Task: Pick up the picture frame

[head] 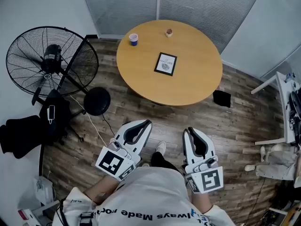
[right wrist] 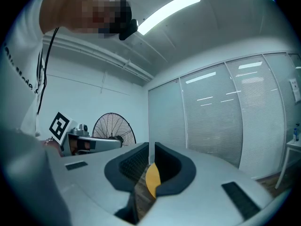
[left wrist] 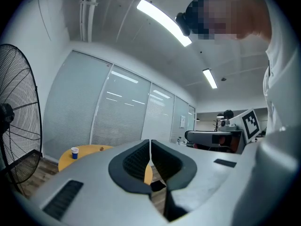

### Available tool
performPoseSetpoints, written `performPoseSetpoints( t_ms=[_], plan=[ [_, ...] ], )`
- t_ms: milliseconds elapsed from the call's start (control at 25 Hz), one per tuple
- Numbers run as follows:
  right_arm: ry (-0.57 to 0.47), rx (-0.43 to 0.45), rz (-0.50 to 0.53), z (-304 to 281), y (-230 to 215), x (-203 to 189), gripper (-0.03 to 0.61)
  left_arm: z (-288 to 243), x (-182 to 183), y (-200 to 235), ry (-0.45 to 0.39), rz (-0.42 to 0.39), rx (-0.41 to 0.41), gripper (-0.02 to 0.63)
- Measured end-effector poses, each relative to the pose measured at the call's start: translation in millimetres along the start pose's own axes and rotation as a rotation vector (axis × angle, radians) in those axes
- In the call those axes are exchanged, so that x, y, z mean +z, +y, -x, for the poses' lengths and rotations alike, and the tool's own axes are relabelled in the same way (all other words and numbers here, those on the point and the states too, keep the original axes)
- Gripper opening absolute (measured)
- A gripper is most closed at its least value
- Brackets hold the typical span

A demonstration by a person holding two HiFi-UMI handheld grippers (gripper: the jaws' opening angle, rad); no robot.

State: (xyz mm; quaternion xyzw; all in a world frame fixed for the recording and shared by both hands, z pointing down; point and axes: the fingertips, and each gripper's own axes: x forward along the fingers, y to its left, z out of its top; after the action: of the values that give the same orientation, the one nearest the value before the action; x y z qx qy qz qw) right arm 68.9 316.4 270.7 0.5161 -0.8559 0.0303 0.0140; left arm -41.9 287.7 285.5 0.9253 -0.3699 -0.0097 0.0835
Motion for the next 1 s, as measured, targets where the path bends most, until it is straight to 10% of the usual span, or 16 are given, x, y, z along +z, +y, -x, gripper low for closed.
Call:
performPoseSetpoints(
  t_ms=[1000],
  plan=[
    [-0.016, 0.029, 0.0, -45.5, -150.7, -3.5, 0.046, -159.5, -2.9, -1.4, 0.014, -0.012, -0.004, 0.034]
  ],
)
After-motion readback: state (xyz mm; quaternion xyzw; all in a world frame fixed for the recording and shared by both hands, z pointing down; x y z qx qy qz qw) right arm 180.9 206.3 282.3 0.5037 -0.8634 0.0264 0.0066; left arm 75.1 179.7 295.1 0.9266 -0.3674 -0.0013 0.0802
